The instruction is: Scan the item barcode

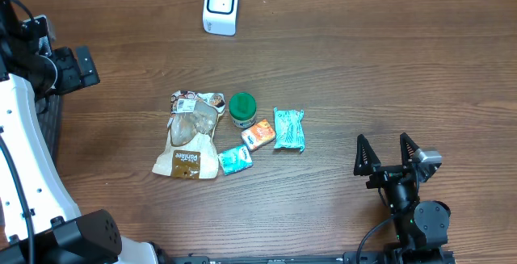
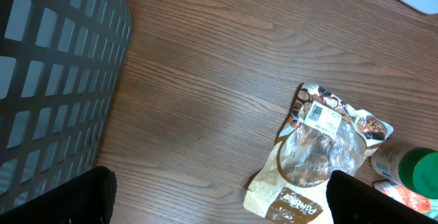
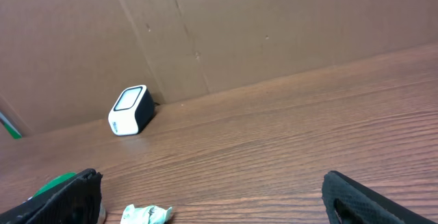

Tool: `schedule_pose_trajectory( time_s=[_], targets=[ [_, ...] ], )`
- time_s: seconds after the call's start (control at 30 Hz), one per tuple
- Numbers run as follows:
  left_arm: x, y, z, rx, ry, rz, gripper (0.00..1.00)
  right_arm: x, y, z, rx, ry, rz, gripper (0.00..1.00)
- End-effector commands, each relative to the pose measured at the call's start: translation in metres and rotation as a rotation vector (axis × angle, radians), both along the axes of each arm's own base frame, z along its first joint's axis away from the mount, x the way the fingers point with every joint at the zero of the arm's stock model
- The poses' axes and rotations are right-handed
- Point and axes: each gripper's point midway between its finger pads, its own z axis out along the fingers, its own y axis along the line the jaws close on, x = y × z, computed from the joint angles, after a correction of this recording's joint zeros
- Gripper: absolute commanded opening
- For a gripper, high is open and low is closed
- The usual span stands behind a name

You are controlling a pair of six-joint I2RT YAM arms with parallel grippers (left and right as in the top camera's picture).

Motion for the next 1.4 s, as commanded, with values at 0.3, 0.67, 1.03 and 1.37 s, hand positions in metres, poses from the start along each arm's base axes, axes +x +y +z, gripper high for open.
schedule_pose_trajectory(
  time_s=[0.3,0.67,1.03,1.37],
  targets=[
    [0.002,-0.004,0.005,-0.002,-0.018,-0.026,1.0,0.0,0.0,-0.002,-0.004,-0.004,-0.002,1.0],
    [0.002,-0.004,0.005,-0.003,-0.018,-0.026,1.0,0.0,0.0,-0.002,-0.004,-0.004,-0.002,1.0],
    [0.002,-0.004,0.005,-0.002,-0.018,-0.026,1.0,-0.001,0.006,-0.001,0.006,-0.006,0.033,1.0],
    [0.002,-0.004,0.005,-0.002,-0.018,-0.026,1.0,-0.008,0.03,0.013,0.038,-0.019,0.175,1.0]
  ],
)
